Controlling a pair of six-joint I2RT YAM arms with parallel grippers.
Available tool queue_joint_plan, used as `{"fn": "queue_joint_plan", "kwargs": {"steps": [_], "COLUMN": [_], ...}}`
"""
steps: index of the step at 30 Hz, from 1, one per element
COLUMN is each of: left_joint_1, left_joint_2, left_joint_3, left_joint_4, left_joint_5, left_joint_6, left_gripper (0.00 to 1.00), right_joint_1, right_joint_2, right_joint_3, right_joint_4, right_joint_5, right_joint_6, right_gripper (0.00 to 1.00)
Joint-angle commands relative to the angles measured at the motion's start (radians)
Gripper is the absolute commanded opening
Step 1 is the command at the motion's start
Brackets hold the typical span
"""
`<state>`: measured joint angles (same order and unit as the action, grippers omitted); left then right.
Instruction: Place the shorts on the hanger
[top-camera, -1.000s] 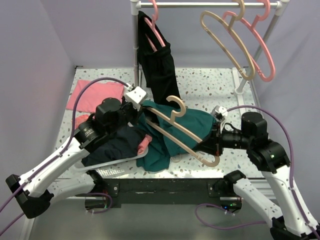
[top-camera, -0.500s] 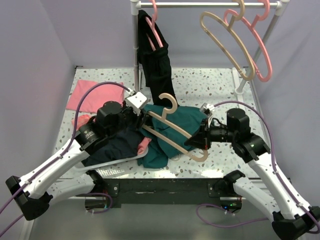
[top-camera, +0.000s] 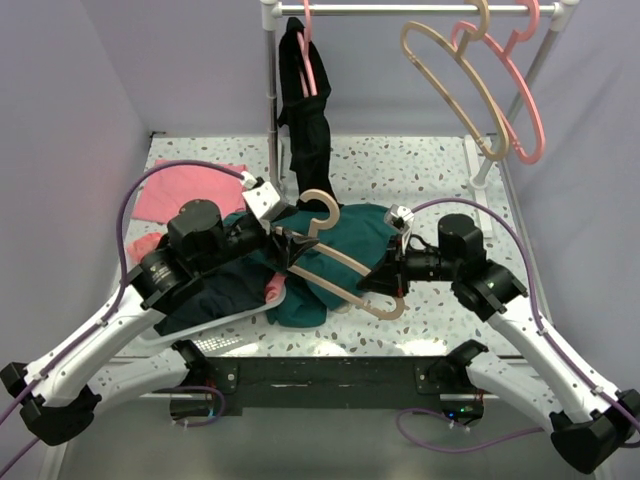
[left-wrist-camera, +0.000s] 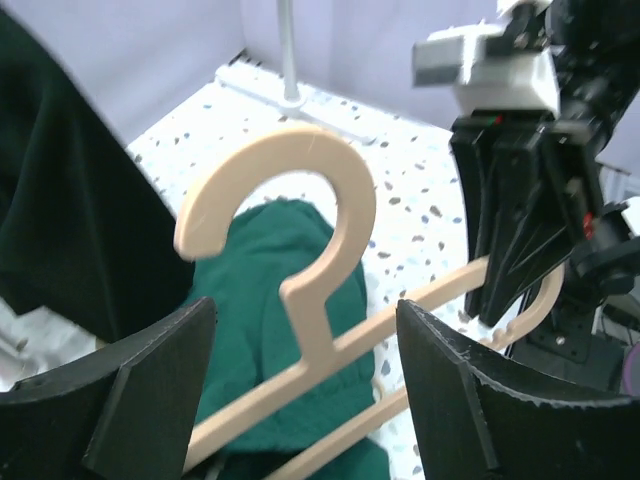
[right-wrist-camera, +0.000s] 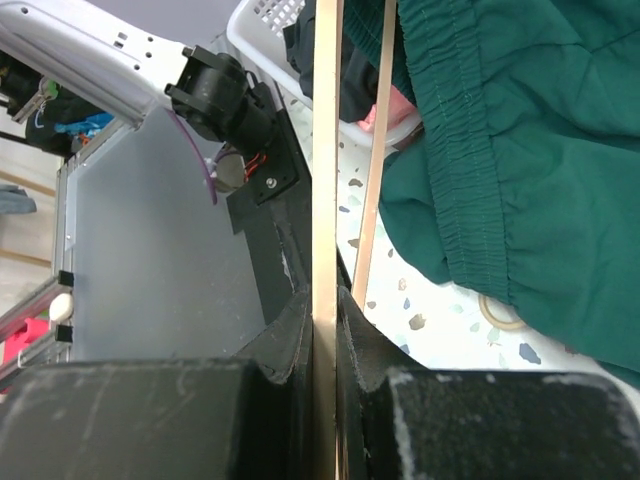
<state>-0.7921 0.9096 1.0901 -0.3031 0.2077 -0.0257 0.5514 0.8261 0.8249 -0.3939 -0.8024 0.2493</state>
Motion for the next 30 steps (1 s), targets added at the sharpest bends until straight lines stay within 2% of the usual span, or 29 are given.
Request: {"fn": "queue_joint_plan", "kwargs": {"steps": [1,12,19,25,30], "left_joint_1": [-0.004,-0.025,-0.102,-0.144,-0.157], "left_joint_2": [0.047,0.081,0.143,0.172,0.179], "left_joint_3": [0.053,0.027,0.014,0.002,-0.019], "left_joint_4": [0.114,0.117,0.127,0.139,0.189], "left_joint_5": [0.062,-0.117,-0.244,-0.370,-0.476], "left_joint_6": [-0.057,-0.034,-0.037,-0.051,-0.071], "left_gripper": [0.78,0.77,0.71,0.64,0.49], "right_joint_1": [0.018,0.027,0.032,0.038,0.045], "right_joint_2": [-0.012,-0.007,-0.008,-0.005,-0.007], "right_joint_3": [0.010,0.019,0.020,0.019,0.020], "right_joint_4": [0.115,0.104,0.102,0.107,0.107], "right_joint_5": [-0.018,0.005,0.061,0.098,0.144], "right_joint_6": [-0.025,-0.025,-0.018,-0.012,-0.007], "right_gripper": [0.00,0.00,0.00,0.00,0.00]}}
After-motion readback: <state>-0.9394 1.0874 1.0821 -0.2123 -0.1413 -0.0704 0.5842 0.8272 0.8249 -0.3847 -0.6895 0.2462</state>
